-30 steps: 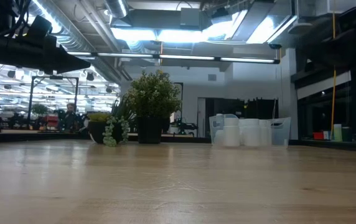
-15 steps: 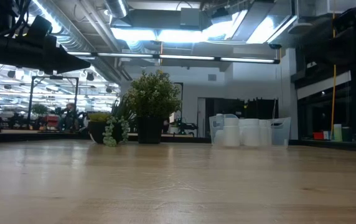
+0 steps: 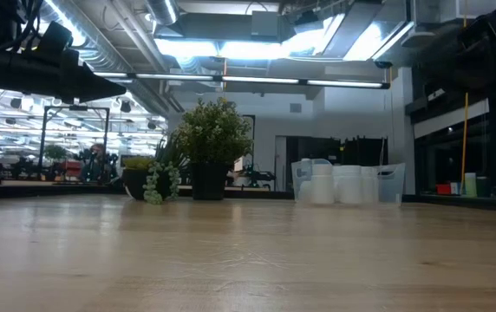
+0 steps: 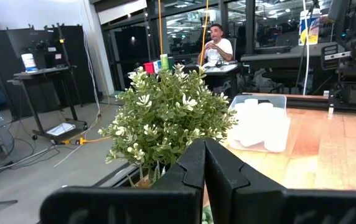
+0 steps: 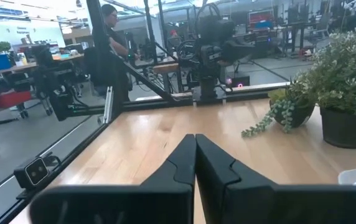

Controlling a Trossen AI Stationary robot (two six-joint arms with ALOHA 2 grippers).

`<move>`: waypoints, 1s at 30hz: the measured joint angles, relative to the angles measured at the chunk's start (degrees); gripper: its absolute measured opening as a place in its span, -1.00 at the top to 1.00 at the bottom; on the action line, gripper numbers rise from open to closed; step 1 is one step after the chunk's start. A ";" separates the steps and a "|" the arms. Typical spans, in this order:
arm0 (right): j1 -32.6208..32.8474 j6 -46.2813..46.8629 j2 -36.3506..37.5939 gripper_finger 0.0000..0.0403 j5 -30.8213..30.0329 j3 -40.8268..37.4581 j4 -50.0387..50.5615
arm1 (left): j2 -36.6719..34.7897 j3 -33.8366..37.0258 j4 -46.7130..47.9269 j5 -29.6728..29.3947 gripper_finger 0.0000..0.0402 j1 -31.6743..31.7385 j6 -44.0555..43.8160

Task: Pick and place pill bottles into a basket
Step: Return to Home Position

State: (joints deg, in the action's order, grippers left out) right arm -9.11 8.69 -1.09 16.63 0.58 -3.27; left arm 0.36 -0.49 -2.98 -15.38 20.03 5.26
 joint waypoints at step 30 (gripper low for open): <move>6.68 -1.42 0.99 0.94 -0.01 0.02 -0.04 | 0.00 0.00 0.00 0.00 0.99 0.00 0.00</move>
State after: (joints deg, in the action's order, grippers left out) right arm -2.44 7.27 -0.10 16.62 0.60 -3.31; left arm 0.36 -0.49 -2.98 -15.38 20.03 5.26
